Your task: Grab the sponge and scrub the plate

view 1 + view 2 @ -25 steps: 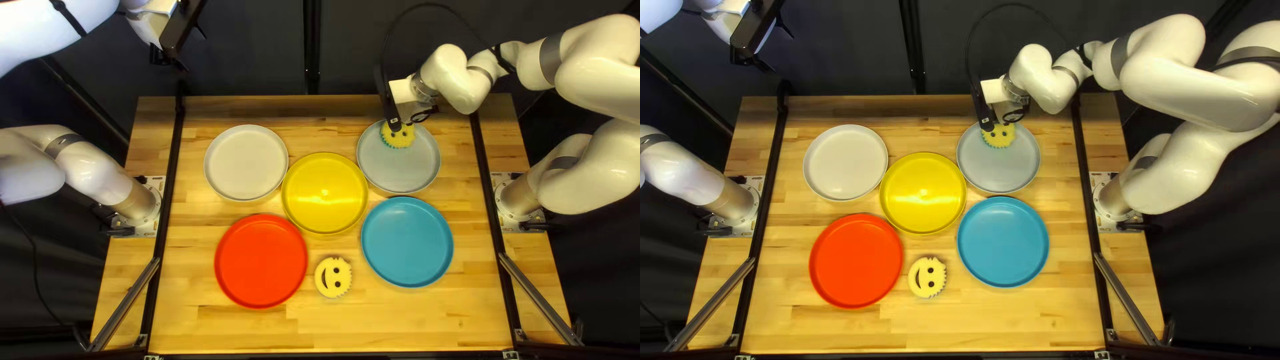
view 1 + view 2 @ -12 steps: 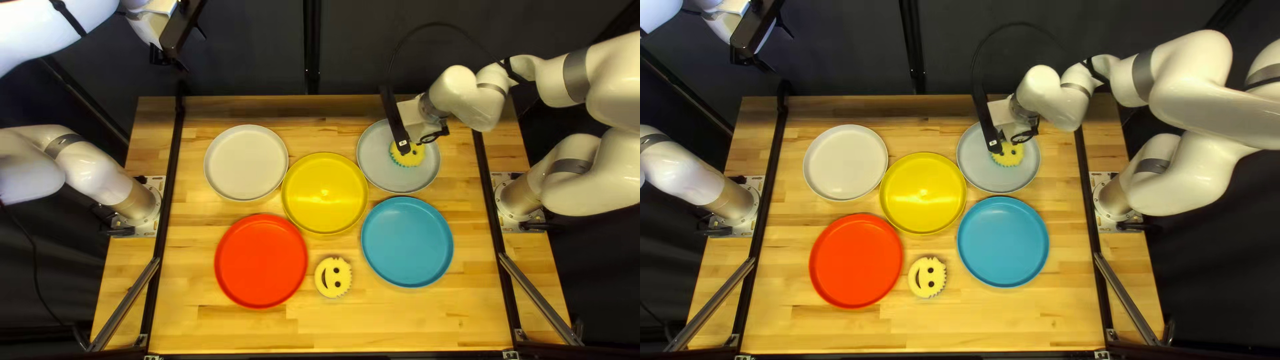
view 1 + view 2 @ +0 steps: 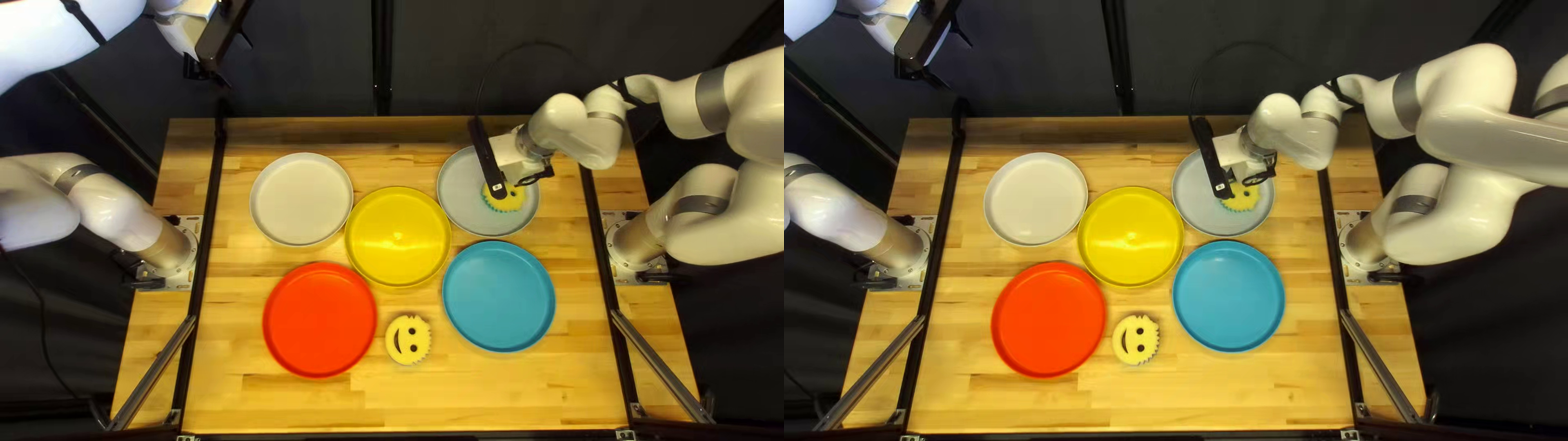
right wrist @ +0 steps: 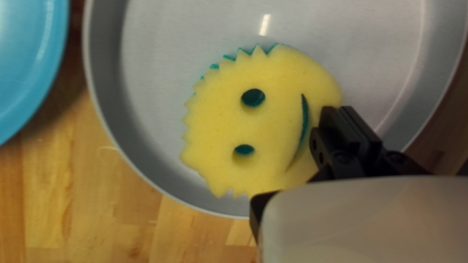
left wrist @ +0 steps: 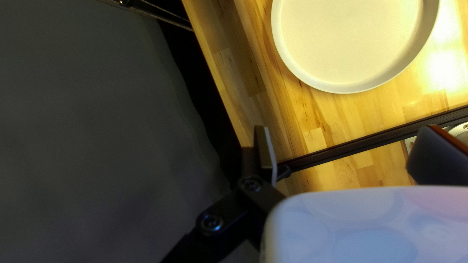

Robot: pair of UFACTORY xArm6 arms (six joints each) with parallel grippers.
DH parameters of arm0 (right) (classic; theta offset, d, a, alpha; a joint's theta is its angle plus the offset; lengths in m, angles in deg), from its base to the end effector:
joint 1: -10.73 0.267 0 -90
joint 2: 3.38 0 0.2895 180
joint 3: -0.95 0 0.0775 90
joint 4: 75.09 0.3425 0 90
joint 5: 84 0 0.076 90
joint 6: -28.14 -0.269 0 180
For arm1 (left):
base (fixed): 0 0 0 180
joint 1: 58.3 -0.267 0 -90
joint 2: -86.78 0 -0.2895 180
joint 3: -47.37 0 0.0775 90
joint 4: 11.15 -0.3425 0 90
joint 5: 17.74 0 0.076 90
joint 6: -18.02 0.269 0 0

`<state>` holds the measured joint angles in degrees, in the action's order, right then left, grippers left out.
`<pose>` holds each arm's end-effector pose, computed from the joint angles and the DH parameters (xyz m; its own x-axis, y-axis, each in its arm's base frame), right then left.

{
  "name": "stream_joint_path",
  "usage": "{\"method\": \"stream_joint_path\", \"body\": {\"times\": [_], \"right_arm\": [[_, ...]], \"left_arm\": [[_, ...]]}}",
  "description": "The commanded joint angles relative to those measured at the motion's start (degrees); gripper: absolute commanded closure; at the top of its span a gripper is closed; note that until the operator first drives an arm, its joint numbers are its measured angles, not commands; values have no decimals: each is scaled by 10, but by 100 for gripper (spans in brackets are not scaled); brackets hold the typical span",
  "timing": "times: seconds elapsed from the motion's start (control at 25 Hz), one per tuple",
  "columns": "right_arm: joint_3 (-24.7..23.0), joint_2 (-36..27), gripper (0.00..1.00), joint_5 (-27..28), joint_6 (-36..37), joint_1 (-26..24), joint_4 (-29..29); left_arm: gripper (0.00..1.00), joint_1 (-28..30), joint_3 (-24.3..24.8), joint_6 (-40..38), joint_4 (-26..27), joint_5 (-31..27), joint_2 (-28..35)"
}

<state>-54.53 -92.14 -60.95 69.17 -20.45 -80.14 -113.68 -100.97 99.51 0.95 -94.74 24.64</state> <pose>0.3249 -0.2003 0.0615 0.9621 0.2535 0.1008 0.2370 -0.9596 0.1517 0.2297 0.2424 0.3296 0.8808 -0.4139 0.2298 -0.3958 -0.9101 -0.1222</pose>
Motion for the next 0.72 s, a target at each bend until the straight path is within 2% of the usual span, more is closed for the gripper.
{"method": "stream_joint_path", "body": {"times": [0.04, 0.28, 0.72], "right_arm": [[57, 45, 100, 34, 13, -8, 37], [104, 79, 100, 74, -31, 4, 37], [98, 64, 100, 99, -136, 73, 6]], "left_arm": [[0, 0, 0, 0, 0, 0, 0], [0, 0, 0, 0, 0, 0, 0], [0, 0, 0, 0, 0, 0, 0]]}}
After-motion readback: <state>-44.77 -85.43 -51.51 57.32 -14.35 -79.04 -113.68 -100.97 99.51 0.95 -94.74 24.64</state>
